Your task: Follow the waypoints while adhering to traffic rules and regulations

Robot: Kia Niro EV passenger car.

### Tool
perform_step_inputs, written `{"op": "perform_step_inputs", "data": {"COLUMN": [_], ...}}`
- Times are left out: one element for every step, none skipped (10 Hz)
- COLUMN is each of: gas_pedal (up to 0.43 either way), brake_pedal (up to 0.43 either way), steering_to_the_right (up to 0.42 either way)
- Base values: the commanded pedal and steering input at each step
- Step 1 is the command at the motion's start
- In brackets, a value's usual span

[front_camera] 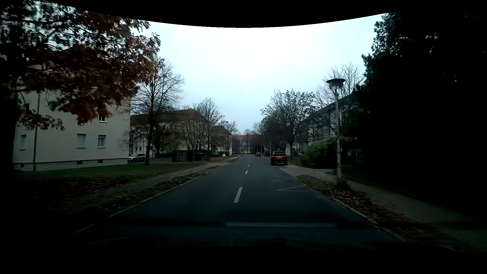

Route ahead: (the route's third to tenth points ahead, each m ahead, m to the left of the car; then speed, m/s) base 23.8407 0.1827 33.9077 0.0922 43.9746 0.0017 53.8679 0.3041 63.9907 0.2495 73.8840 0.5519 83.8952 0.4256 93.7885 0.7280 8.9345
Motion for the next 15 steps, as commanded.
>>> {"op": "perform_step_inputs", "data": {"gas_pedal": [0.138, 0.138, 0.138, 0.138, 0.138, 0.138, 0.138, 0.138, 0.138, 0.138, 0.138, 0.138, 0.138, 0.138, 0.138], "brake_pedal": [0.000, 0.000, 0.000, 0.000, 0.000, 0.000, 0.000, 0.000, 0.000, 0.000, 0.000, 0.000, 0.000, 0.000, 0.000], "steering_to_the_right": [-0.004, -0.006, -0.006, -0.006, -0.006, -0.006, -0.006, -0.006, -0.006, -0.006, -0.006, -0.006, -0.006, -0.006, -0.006]}}
